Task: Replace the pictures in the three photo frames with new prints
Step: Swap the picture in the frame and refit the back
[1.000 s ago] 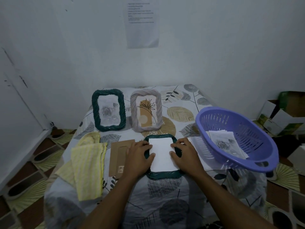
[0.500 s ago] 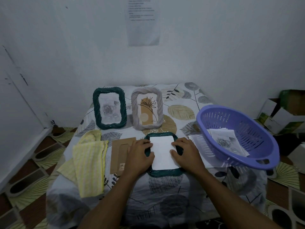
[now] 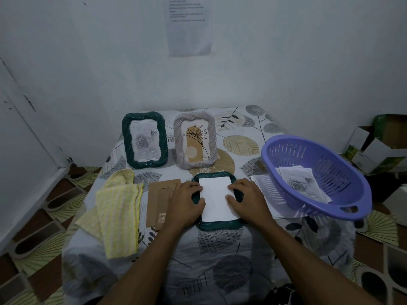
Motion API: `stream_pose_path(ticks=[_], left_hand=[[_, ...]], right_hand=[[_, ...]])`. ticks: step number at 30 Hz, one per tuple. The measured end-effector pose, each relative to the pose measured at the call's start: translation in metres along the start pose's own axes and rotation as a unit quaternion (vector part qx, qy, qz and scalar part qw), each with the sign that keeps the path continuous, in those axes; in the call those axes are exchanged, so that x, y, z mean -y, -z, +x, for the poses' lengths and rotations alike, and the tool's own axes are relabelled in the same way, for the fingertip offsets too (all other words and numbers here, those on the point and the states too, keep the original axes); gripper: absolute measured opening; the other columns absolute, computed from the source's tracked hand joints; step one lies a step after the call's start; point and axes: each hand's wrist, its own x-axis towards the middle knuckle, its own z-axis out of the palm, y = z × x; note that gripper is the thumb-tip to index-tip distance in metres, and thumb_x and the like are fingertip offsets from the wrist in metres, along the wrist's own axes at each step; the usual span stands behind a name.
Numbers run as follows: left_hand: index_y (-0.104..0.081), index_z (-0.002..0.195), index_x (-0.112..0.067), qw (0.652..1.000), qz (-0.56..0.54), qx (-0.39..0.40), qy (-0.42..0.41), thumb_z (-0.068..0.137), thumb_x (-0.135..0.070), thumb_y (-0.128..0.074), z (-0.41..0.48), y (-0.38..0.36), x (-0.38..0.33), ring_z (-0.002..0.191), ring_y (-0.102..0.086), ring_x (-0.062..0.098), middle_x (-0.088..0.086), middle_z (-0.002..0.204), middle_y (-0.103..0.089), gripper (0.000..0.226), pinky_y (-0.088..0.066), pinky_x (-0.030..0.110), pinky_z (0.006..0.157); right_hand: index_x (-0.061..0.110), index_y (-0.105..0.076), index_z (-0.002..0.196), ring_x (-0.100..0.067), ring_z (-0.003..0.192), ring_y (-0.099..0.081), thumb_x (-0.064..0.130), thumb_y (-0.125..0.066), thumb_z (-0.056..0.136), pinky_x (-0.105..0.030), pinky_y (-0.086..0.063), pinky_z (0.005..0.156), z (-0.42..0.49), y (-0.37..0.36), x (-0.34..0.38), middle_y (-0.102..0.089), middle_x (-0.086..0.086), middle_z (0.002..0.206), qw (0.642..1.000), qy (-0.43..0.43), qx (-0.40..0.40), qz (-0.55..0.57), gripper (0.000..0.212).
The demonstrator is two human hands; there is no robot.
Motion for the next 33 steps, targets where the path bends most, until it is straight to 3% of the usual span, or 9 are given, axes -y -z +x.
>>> stream_pose_path(ticks=[14, 21, 24, 27, 29, 33], left_hand=[[-0.067, 0.116, -0.018, 0.999, -0.025, 0.004, 0.021, 0.084, -0.028, -0.064, 0.001, 0.004, -0.004, 0.114, -0.047, 0.017, -0.002, 0.123, -0.060, 0.033, -0.038, 0.043, 0.102], [-0.065, 0.110, -0.012, 0.997, -0.042, -0.060, 0.020, 0.087, -0.020, -0.063, 0.011, 0.025, -0.014, 0.109, -0.051, 0.021, 0.005, 0.115, -0.061, 0.025, -0.036, 0.025, 0.087], [-0.065, 0.111, -0.009, 0.993, 0.061, -0.091, 0.037, 0.086, -0.025, -0.058, 0.009, 0.038, 0.000, 0.110, -0.053, 0.027, 0.009, 0.117, -0.062, 0.030, -0.039, 0.033, 0.090], [-0.058, 0.120, -0.007, 0.970, 0.195, -0.061, 0.130, 0.082, -0.039, -0.056, -0.002, 0.044, 0.027, 0.122, -0.046, 0.030, 0.013, 0.130, -0.054, 0.050, -0.034, 0.042, 0.102], [-0.052, 0.126, -0.005, 0.961, 0.206, -0.043, 0.178, 0.080, -0.047, -0.057, -0.010, 0.043, 0.038, 0.124, -0.045, 0.030, 0.014, 0.134, -0.051, 0.062, -0.033, 0.044, 0.105], [-0.056, 0.085, -0.001, 0.975, 0.103, -0.086, 0.177, 0.071, -0.031, -0.060, -0.011, 0.045, 0.034, 0.088, -0.058, 0.031, 0.014, 0.092, -0.059, 0.033, -0.047, 0.043, 0.082]], right_hand=[[0.017, -0.066, 0.119, -0.017, 0.109, -0.052, 0.035, -0.065, 0.087, -0.030, -0.042, 0.092, 0.000, 0.002, 0.003, -0.061, 0.001, 0.119, 1.000, -0.006, -0.001, 0.015, 0.037], [0.020, -0.064, 0.118, -0.015, 0.107, -0.055, 0.031, -0.060, 0.091, -0.030, -0.045, 0.092, -0.002, 0.005, 0.007, -0.062, 0.002, 0.117, 0.999, -0.004, -0.012, 0.047, 0.030], [0.017, -0.065, 0.117, -0.016, 0.106, -0.055, 0.026, -0.060, 0.092, -0.026, -0.043, 0.088, -0.002, 0.006, 0.008, -0.061, 0.000, 0.117, 0.998, 0.008, -0.022, 0.058, 0.028], [0.017, -0.063, 0.120, -0.014, 0.106, -0.053, 0.026, -0.060, 0.092, -0.024, -0.040, 0.089, -0.002, 0.005, 0.008, -0.056, 0.000, 0.121, 0.998, 0.002, -0.019, 0.058, 0.030], [0.016, -0.062, 0.122, -0.011, 0.104, -0.051, 0.027, -0.059, 0.092, -0.023, -0.039, 0.089, -0.002, 0.005, 0.008, -0.054, 0.000, 0.122, 0.998, -0.003, -0.019, 0.058, 0.031], [0.016, -0.061, 0.123, -0.015, 0.104, -0.053, 0.027, -0.060, 0.092, -0.027, -0.043, 0.089, -0.002, 0.005, 0.009, -0.053, -0.001, 0.122, 0.998, -0.018, -0.012, 0.060, 0.033]])
